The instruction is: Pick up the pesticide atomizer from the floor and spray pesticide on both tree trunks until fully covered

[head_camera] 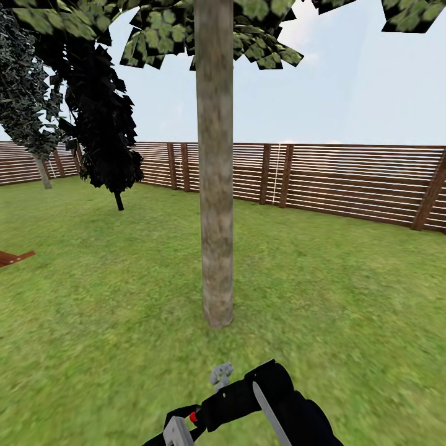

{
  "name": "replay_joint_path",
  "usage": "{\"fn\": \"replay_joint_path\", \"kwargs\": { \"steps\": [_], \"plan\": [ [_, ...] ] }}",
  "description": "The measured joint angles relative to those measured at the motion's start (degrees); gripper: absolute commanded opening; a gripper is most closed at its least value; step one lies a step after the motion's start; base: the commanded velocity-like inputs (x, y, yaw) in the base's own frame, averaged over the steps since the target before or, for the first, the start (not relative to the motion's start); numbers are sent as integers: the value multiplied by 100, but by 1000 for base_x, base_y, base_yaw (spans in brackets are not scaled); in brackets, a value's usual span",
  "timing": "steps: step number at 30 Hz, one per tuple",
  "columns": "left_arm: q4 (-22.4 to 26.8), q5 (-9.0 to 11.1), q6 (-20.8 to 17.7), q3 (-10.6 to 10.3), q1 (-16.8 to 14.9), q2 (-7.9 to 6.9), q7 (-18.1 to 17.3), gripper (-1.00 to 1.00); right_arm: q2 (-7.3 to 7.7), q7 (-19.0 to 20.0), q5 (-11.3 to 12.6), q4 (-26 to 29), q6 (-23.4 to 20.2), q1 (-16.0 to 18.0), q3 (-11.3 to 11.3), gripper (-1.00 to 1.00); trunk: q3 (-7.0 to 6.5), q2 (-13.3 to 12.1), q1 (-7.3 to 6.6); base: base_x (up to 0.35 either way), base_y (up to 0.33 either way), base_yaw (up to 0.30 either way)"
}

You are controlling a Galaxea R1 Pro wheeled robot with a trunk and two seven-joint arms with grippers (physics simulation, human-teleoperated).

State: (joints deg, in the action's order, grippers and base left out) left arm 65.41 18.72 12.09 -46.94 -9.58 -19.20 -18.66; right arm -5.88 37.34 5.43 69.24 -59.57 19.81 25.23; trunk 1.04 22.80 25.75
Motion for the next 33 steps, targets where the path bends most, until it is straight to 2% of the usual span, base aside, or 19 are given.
{"fn": "replay_joint_path", "kwargs": {
  "steps": [12,16,21,33],
  "plan": [
    [0,-1,5,-1,0,0,0,-100,-2,6,1,0,0,0,0,-100,0,0,0,0,0,0],
    [0,0,5,-1,0,0,0,-100,-50,2,2,0,0,0,-7,-100,0,0,0,0,0,0],
    [1,0,5,0,0,0,0,-100,-84,-166,23,0,-1,0,-6,-100,0,0,0,0,0,0],
    [15,-7,5,-6,0,0,0,-100,-89,-187,46,-4,-1,0,-9,-100,0,0,0,0,0,0]
  ]
}}
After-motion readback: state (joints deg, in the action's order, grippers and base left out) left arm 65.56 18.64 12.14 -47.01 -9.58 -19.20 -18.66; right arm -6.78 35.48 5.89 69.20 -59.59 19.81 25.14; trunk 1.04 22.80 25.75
